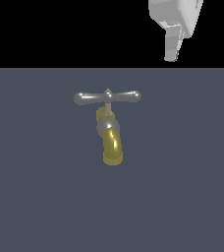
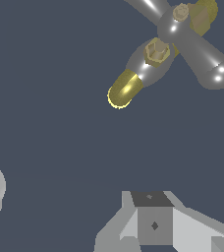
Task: Turn on the faucet by rotating a designated handle.
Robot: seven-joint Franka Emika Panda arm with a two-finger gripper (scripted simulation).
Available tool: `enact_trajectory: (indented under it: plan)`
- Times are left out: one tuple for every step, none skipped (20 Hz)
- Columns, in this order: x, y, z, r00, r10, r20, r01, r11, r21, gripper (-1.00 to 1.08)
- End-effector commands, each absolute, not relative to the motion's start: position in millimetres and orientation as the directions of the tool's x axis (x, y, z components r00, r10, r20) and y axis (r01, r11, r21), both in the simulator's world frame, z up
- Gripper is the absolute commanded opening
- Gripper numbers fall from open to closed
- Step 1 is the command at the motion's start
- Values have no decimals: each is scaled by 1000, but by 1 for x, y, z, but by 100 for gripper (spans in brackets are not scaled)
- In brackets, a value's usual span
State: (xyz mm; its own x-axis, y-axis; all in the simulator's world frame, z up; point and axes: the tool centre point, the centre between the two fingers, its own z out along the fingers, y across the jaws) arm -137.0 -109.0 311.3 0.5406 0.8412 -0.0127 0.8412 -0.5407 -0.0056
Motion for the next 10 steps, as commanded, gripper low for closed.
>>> enact_trajectory:
  plan:
    - [-128,-111,302,492,871,-13,871,-492,-4,-100]
    - [-125,-112,298,472,881,-13,881,-472,-4,-100]
    - [-121,-113,295,453,892,-12,892,-453,-4,-100]
    - [-117,-113,291,433,901,-12,901,-433,-4,-100]
    - [-114,-113,288,414,910,-12,910,-414,-3,-100]
    - [-110,-114,284,394,919,-12,919,-394,-3,-100]
    - [-107,-114,281,374,927,-12,927,-374,-3,-100]
    - [-103,-114,277,354,935,-12,935,-354,-3,-100]
    - [-100,-114,274,334,942,-12,942,-334,-3,-100]
    - [-96,-114,270,314,949,-11,949,-315,-2,-100]
